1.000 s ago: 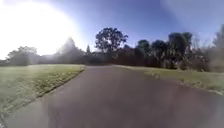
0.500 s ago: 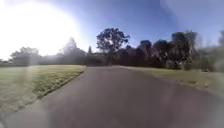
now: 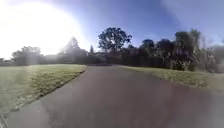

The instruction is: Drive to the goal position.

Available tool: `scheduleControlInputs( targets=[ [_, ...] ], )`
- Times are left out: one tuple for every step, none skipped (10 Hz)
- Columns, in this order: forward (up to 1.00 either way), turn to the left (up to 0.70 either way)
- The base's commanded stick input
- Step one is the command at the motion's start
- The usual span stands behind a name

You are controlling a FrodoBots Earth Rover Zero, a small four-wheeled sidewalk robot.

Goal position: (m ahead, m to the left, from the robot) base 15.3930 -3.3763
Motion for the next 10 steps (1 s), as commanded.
scheduleControlInputs(
  targets=[
    [0.7,0.0],
    [0.7,0.0],
    [0.7,0.0],
    [0.7,0.0],
    [0.7,-0.03],
    [0.7,-0.1],
    [0.7,-0.17],
    [0.7,-0.35],
    [0.7,-0.35],
    [0.7,-0.35]
  ],
)
